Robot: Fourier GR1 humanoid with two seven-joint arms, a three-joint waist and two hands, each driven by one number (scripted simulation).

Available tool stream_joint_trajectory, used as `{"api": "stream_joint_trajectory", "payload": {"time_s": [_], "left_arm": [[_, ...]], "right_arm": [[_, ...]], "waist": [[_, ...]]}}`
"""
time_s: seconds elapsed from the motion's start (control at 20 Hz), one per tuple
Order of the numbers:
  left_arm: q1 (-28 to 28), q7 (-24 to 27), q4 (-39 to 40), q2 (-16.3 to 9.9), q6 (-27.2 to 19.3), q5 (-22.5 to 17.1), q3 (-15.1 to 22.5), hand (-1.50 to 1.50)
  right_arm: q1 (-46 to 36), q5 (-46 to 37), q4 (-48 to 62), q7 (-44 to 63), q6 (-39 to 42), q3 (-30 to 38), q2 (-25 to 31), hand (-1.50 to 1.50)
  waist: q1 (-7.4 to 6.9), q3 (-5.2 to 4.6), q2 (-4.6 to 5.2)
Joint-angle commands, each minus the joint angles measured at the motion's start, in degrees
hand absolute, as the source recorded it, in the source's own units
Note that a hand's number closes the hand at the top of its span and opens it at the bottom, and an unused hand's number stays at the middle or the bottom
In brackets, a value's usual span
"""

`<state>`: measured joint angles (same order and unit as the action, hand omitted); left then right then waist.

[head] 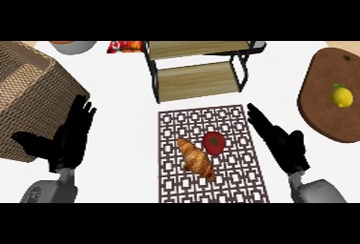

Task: Pick the tomato from the placemat and place it in the tiered shelf

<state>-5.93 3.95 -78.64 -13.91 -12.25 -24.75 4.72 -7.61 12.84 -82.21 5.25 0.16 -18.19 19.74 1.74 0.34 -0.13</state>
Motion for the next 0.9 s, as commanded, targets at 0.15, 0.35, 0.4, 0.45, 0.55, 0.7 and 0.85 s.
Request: {"api": "stream_joint_trajectory", "payload": {"time_s": [0.15, 0.35, 0.4, 0.45, 0.55, 0.7, 0.85], "left_arm": [[0.07, -7.69, 4.33, -4.7, 1.09, 3.36, 2.47, 0.0], [1.76, -11.31, 6.74, -3.97, 2.43, 4.08, 5.85, 0.0], [0.65, -13.11, 6.69, -7.48, 5.06, 2.97, 3.92, 0.0], [4.08, -13.44, 3.6, -7.29, 4.22, 3.75, 5.18, 0.0], [0.41, -13.05, 6.7, -6.06, 3.3, 4.55, 4.22, 0.0], [1.66, -15.45, 4.32, -5.46, 3.06, 4.95, 5.47, 0.0], [0.95, -16.02, 5.68, -6.55, 3.96, 4.26, 3.49, 0.0]], "right_arm": [[-11.72, 1.56, 1.52, -11.26, 6.54, 9.82, 5.9, 1.5], [-13.21, -13.27, 10.62, -9.59, 2.86, 9.5, 17.98, 1.5], [-15.56, -10.39, 18.86, -11.85, 3.38, 9.52, 11.61, 1.5], [-16.28, -5.21, 23.83, -15.53, 7.98, 13.51, 12.43, 1.5], [-20.26, -4.68, 31.49, -24.32, 14.68, 14.47, 12.62, -1.5], [-21.32, -8.24, 35.63, -32.77, 20.21, 12.24, 13.72, -1.5], [-21.39, -8.75, 32.31, -33.5, 28.35, 9.97, 16.59, -1.5]], "waist": [[-2.68, -0.13, 0.45], [-3.63, -0.29, 1.37], [-4.26, -0.2, 1.08], [-4.66, -0.12, 0.91], [-3.53, -0.2, 0.85], [-3.47, -0.2, 0.64], [-2.59, -0.28, 0.38]]}}
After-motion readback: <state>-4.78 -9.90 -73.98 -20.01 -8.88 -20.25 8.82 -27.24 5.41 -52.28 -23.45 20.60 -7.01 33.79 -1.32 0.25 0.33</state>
